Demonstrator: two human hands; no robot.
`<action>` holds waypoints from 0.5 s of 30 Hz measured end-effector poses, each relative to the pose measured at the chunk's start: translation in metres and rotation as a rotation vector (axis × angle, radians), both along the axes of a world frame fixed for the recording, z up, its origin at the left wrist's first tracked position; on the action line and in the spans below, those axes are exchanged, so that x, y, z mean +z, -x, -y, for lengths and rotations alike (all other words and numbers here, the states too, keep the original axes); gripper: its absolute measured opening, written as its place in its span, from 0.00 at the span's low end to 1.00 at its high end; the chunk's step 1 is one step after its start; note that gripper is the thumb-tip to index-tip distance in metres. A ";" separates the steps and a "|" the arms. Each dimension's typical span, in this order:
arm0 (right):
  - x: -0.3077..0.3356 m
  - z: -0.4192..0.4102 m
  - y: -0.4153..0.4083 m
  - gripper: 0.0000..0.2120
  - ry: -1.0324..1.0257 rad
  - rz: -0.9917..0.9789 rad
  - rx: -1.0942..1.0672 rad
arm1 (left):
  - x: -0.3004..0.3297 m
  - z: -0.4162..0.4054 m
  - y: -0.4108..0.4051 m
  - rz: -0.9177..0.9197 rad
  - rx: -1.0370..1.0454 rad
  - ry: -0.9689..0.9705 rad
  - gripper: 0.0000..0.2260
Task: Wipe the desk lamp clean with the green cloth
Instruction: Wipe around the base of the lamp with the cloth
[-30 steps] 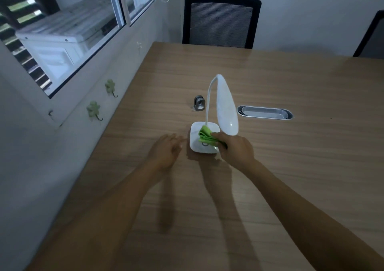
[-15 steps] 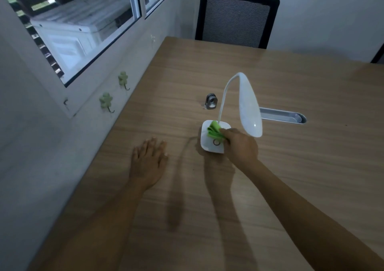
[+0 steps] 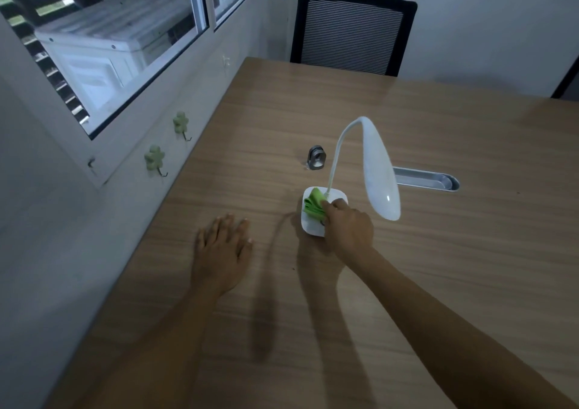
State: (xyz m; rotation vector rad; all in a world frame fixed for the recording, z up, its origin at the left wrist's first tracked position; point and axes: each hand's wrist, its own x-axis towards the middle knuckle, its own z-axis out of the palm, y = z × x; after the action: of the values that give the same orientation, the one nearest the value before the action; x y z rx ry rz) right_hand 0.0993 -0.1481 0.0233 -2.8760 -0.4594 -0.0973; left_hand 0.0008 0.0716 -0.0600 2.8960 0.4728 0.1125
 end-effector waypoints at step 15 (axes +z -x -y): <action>0.000 -0.041 0.012 0.16 0.305 0.219 0.109 | -0.001 -0.001 0.000 0.009 0.000 0.018 0.26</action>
State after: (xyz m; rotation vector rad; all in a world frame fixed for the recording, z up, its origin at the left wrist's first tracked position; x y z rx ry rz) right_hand 0.0869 -0.1069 0.0228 -3.1436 -0.7280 -0.3557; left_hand 0.0007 0.0726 -0.0609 2.8764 0.4694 0.1204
